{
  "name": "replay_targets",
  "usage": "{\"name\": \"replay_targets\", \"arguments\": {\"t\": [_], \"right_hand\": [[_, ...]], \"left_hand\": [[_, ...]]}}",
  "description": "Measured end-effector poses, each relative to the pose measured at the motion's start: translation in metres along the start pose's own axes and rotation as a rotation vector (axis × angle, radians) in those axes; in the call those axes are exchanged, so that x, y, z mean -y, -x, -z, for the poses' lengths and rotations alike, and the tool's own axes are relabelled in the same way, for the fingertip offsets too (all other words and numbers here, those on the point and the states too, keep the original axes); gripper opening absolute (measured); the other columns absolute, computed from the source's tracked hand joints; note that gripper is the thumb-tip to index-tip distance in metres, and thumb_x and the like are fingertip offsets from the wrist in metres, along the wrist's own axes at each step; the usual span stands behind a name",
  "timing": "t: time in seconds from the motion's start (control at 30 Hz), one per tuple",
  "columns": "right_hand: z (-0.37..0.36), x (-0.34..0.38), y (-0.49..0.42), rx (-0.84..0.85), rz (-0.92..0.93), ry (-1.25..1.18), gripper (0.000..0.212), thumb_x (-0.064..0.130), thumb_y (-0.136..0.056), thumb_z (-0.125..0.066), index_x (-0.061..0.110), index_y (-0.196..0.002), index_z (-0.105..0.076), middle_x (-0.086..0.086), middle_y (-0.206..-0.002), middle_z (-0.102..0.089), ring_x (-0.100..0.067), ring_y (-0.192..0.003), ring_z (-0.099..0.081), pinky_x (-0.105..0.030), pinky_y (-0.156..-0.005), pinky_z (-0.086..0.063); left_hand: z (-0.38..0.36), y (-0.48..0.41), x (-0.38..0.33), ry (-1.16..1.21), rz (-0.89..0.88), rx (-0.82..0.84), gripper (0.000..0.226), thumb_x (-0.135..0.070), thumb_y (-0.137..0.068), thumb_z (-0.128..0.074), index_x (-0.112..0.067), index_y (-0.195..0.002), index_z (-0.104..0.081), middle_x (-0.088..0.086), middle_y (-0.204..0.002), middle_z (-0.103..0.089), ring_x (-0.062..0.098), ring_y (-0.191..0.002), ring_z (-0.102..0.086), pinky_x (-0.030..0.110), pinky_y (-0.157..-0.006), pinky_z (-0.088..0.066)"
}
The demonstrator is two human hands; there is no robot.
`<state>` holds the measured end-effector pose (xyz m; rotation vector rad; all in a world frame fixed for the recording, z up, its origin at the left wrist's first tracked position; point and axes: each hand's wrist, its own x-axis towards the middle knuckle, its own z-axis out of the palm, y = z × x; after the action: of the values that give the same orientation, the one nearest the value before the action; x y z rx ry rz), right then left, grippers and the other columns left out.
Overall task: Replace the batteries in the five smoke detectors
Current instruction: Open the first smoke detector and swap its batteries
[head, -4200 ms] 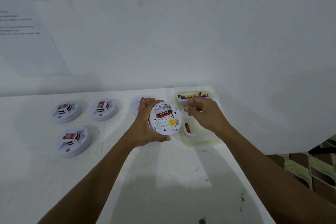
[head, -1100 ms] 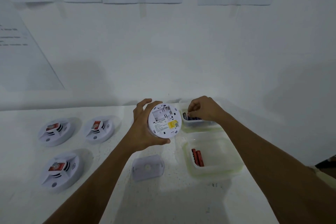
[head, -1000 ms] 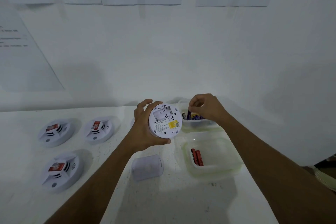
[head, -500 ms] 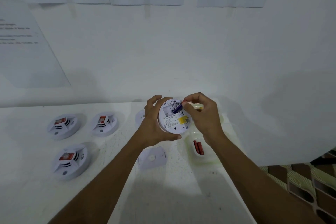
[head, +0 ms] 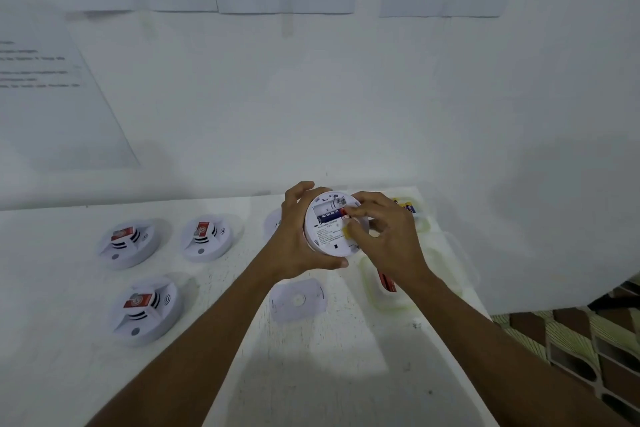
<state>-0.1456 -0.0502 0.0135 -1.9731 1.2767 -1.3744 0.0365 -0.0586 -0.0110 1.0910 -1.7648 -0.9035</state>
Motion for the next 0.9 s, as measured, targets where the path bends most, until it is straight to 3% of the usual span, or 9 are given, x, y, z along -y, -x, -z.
{"name": "replay_targets", "arguments": {"t": [0.1,0.2,0.27,0.4,0.47,0.53,0.67,0.73,0.9], "right_hand": [[0.006,-0.002,-0.007,0.075,-0.016,-0.113,0.023,0.004,-0.085,-0.072,0.013,-0.106,-0.076,0.003,-0.114,-0.066,-0.006,-0.103,-0.064,-0.023,-0.076,-0.059],[0.016,-0.013,-0.027,0.074,-0.072,-0.106,0.027,0.001,-0.087,-0.067,0.02,-0.105,-0.074,0.009,-0.103,-0.07,-0.002,-0.093,-0.067,-0.014,-0.071,-0.054],[0.023,-0.035,-0.046,0.118,-0.131,0.053,0.024,0.003,-0.089,-0.065,0.019,-0.104,-0.074,0.008,-0.092,-0.072,-0.001,-0.082,-0.066,-0.013,-0.068,-0.05],[0.027,-0.079,-0.081,0.451,-0.251,0.432,0.025,0.009,-0.091,-0.059,0.02,-0.107,-0.074,-0.004,-0.096,-0.075,-0.017,-0.079,-0.066,-0.017,-0.07,-0.044],[0.024,-0.089,-0.094,0.592,-0.313,0.491,0.026,0.013,-0.091,-0.062,0.021,-0.113,-0.073,-0.005,-0.101,-0.073,-0.015,-0.082,-0.063,-0.018,-0.073,-0.044],[0.018,-0.09,-0.103,0.69,-0.352,0.502,0.027,0.02,-0.09,-0.066,0.023,-0.117,-0.071,-0.001,-0.093,-0.071,-0.015,-0.084,-0.063,-0.017,-0.069,-0.043],[0.011,-0.091,-0.109,0.687,-0.332,0.494,0.026,0.022,-0.089,-0.067,0.024,-0.114,-0.072,0.012,-0.063,-0.06,-0.009,-0.065,-0.06,-0.019,-0.064,-0.042],[0.011,-0.09,-0.109,0.693,-0.33,0.499,0.02,0.024,-0.087,-0.069,0.026,-0.107,-0.072,0.012,-0.062,-0.059,-0.004,-0.062,-0.056,-0.017,-0.061,-0.039],[0.014,-0.09,-0.108,0.688,-0.384,0.473,0.01,0.028,-0.082,-0.076,0.024,-0.089,-0.07,0.008,-0.066,-0.059,-0.003,-0.06,-0.053,-0.017,-0.057,-0.036]], "left_hand": [[0.008,-0.005,0.003,-0.101,-0.063,-0.016,0.101,-0.081,-0.046,-0.072,-0.052,-0.132,-0.03,-0.011,-0.14,-0.03,0.011,-0.132,-0.035,0.025,-0.114,-0.031],[0.02,-0.01,0.007,-0.144,-0.025,-0.02,0.103,-0.063,-0.04,-0.084,-0.068,-0.124,-0.025,-0.008,-0.141,-0.025,0.011,-0.136,-0.027,0.035,-0.115,-0.032],[0.028,-0.009,0.011,-0.129,-0.019,-0.025,0.104,-0.053,-0.04,-0.086,-0.063,-0.125,-0.028,-0.006,-0.142,-0.023,0.013,-0.137,-0.025,0.037,-0.116,-0.032],[0.037,-0.012,0.018,-0.148,0.005,-0.027,0.102,-0.044,-0.043,-0.089,-0.048,-0.126,-0.031,-0.006,-0.141,-0.023,0.015,-0.136,-0.026,0.037,-0.116,-0.031],[0.038,-0.014,0.022,-0.154,0.007,-0.033,0.099,-0.039,-0.045,-0.089,-0.045,-0.126,-0.032,-0.004,-0.142,-0.024,0.016,-0.135,-0.027,0.037,-0.116,-0.032],[0.038,-0.017,0.025,-0.16,0.003,-0.03,0.098,-0.038,-0.046,-0.088,-0.045,-0.125,-0.032,-0.003,-0.143,-0.025,0.016,-0.135,-0.028,0.035,-0.116,-0.031],[0.037,-0.023,0.031,-0.165,0.008,-0.027,0.1,-0.054,-0.045,-0.085,-0.055,-0.126,-0.028,-0.001,-0.144,-0.025,0.016,-0.135,-0.027,0.027,-0.115,-0.029],[0.035,-0.025,0.032,-0.167,0.015,-0.021,0.1,-0.058,-0.042,-0.083,-0.062,-0.124,-0.025,-0.002,-0.144,-0.023,0.015,-0.135,-0.027,0.021,-0.112,-0.028],[0.03,-0.026,0.033,-0.173,0.009,-0.014,0.101,-0.053,-0.043,-0.085,-0.052,-0.126,-0.028,-0.005,-0.143,-0.022,0.014,-0.135,-0.026,0.024,-0.113,-0.028]]}}
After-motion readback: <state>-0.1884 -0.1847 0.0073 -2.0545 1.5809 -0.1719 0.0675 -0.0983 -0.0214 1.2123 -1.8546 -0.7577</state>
